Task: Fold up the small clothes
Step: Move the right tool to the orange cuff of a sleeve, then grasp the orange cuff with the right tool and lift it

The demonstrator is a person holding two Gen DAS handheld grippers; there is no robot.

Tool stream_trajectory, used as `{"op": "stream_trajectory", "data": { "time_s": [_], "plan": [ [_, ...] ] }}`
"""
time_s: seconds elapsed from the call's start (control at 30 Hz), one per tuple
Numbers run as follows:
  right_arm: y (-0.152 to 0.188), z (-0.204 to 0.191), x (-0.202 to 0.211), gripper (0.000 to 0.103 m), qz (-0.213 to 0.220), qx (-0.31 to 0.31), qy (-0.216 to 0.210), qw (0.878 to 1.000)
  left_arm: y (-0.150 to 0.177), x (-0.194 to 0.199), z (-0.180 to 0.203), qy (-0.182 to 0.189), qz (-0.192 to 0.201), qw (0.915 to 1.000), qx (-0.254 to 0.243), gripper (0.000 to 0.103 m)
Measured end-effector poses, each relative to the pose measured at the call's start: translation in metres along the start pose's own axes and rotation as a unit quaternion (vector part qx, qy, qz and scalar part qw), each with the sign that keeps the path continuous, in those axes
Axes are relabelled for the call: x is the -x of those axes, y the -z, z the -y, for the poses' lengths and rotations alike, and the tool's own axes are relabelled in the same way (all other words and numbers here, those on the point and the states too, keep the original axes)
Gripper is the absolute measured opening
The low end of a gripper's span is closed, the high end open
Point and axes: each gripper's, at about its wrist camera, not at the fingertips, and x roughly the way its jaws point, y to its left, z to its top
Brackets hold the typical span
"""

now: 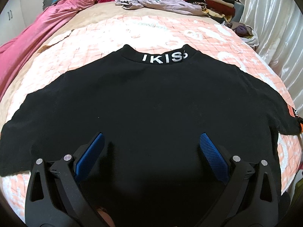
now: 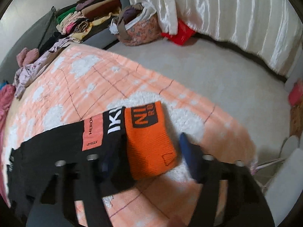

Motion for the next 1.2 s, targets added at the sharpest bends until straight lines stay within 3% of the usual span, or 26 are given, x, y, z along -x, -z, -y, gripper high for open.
{"op": "stream_trajectory", "data": {
  "time_s": [0.03,0.13,0.27,0.47,0.7,0.97,1.2],
  "plan": [
    [0.000,0.001,0.000,0.046,-0.001,0.001,-0.007,1.000,0.000,-0.001,0.000,0.000,-0.001,1.0000,0.003,0.095],
    [0.002,-0.002,0.006,0.021,0.010,0.015,-0.037,0.999,0.002,-0.001,0.000,0.003,-0.002,1.0000,0.009,0.095],
    [0.000,-0.001,0.019,0.009,0.031,0.004,-0.089,0.996,0.002,0.004,0.000,0.009,0.000,0.9998,0.015,0.095],
    [-0.004,-0.021,0.057,0.006,0.063,0.019,-0.155,0.986,0.004,0.015,-0.004,0.009,0.012,0.9996,0.024,0.095],
    [-0.016,-0.071,0.112,0.006,0.098,0.074,-0.208,0.970,0.004,0.032,-0.015,0.014,0.025,0.9988,0.041,0.095],
    [-0.014,-0.160,0.166,0.006,0.111,0.157,-0.290,0.938,0.001,0.053,-0.030,0.019,0.046,0.9970,0.059,0.095],
    [0.032,-0.252,0.173,0.006,0.073,0.240,-0.351,0.902,0.001,0.057,-0.044,0.027,0.048,0.9959,0.071,0.095]
  ]
}}
